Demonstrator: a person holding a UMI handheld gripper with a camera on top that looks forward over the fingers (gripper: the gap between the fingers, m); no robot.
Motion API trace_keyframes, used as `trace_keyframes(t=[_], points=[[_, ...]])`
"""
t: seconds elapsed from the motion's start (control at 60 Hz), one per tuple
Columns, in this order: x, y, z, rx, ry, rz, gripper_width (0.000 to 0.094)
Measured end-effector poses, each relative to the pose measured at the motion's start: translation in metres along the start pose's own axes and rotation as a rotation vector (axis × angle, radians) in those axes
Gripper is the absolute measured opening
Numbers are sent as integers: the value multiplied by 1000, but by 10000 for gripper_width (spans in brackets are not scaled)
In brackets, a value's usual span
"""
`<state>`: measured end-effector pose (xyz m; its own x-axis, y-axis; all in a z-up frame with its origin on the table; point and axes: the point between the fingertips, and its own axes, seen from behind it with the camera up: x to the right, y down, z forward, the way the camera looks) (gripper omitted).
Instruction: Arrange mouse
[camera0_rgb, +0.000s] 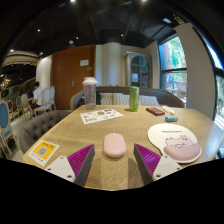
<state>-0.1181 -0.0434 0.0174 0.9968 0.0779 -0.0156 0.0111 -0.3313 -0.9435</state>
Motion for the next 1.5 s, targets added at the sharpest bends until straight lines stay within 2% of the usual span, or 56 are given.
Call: trace_keyframes(t=[0.2,0.3,0.333,0.35,0.583,0.683,0.733,0.867,0.95,1.017,1.1,1.233,1.4,1.5], points=[[-1,11,38,-46,40,14,801],[-5,8,44,-38,35,8,675],[-6,8,47,-32,28,0,591],[-8,8,49,-27,20,-4,511],[-7,5,51,7,49,-30,392],[-14,-1,41,-2,2,0,392],[-5,-18,28,26,1,3,393],[59,-85,-18,144,84,-10,390],[118,-106,-39,187,175,-14,389],[167,-100,-41,171,262,-10,388],[208,-76,-33,120,303,20,389],[235,-38,-5,24,276,56,389],[236,-23,9,-17,248,-16,390],[232,-3,17,-75,223,43,390]])
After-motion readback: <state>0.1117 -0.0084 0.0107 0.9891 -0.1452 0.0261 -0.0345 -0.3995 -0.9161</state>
